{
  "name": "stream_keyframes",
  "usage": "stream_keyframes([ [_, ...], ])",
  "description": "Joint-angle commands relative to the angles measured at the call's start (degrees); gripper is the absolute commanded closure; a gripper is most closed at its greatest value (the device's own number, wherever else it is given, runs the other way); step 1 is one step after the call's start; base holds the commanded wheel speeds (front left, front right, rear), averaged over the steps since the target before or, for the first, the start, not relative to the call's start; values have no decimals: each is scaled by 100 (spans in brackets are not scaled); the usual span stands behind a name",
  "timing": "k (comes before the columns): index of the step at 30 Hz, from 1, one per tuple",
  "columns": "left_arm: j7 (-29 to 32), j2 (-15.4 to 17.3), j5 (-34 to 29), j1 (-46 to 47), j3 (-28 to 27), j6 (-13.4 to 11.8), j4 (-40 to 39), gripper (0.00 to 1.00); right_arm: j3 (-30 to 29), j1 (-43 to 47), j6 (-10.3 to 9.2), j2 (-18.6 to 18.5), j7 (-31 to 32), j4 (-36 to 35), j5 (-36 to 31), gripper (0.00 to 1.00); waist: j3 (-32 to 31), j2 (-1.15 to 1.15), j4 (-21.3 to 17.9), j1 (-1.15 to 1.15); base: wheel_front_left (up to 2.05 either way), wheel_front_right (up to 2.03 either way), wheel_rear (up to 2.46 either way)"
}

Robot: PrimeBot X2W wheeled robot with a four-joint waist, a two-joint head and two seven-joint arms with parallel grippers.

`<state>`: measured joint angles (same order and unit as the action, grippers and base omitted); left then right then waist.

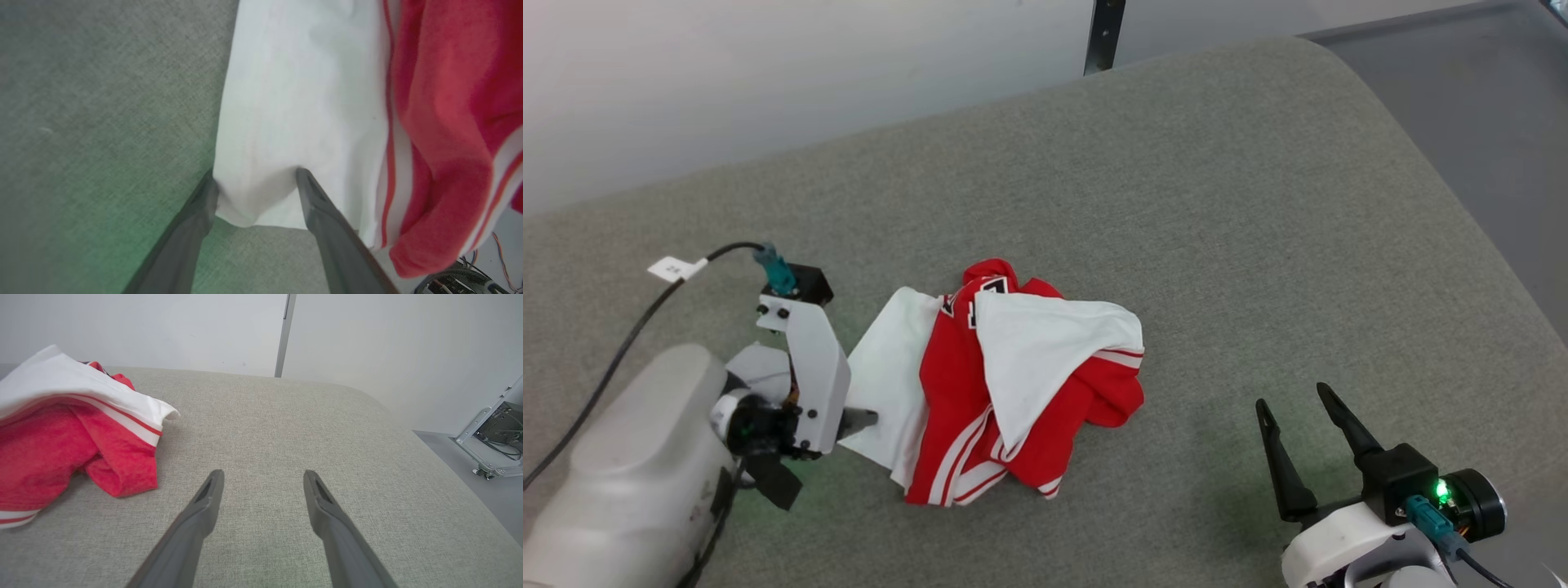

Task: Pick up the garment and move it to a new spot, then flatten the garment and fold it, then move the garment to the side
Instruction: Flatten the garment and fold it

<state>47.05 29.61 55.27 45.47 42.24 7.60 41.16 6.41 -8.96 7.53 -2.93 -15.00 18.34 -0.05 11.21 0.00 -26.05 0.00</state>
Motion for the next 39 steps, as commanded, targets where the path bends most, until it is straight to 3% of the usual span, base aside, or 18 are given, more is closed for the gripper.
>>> stream_keyframes([
  [1, 106, -4, -102, -302, 214, -26, 316, 34, -1, -1, -8, 6, -25, -15, -2, 0, -29, 0, 25, 0, 0, 0, 0],
  [2, 127, -22, -117, -325, 246, -32, 391, 56, -13, 24, -8, 7, -26, -12, -23, 0, -52, 0, 43, 0, 0, 0, 0],
  [3, 136, -51, -121, -344, 270, -44, 451, 95, -21, 49, -8, 7, -26, -11, -41, 0, -75, 0, 60, 0, 0, 0, 0],
  [4, 112, -95, -99, -349, 270, -42, 492, 100, -33, 75, -8, 7, -26, -11, -53, 0, -102, 0, 80, 0, 0, 0, 0],
  [9, 71, -183, -5, -331, 188, -125, 709, 100, -40, 151, -8, 7, -26, -22, -131, 0, -257, 0, 207, 0, 0, 0, 0],
  [18, -149, -58, 22, -210, 25, -397, 883, 100, -147, 298, -8, 7, -26, 20, -295, 0, -547, 0, 623, 0, 0, 0, 0],
  [25, -223, 147, 24, -215, -51, -524, 894, 100, -181, 353, -8, 6, -26, 48, -374, 0, -671, 0, 970, 0, 0, 0, 0],
  [30, -306, 424, 14, -275, -92, -481, 861, 100, -153, 304, -8, 5, -8, 50, -395, 0, -685, 0, 1194, 0, 0, 0, 0],
  [38, -408, 638, 162, -510, -225, -619, 1021, 100, -131, 213, -8, 6, 22, 46, -405, 0, -648, 0, 1319, 0, 0, 0, 0],
  [39, -437, 608, 209, -539, -269, -639, 1036, 95, -125, 211, -8, 6, 27, 48, -405, 0, -641, 0, 1327, 0, 0, 0, 0],
])
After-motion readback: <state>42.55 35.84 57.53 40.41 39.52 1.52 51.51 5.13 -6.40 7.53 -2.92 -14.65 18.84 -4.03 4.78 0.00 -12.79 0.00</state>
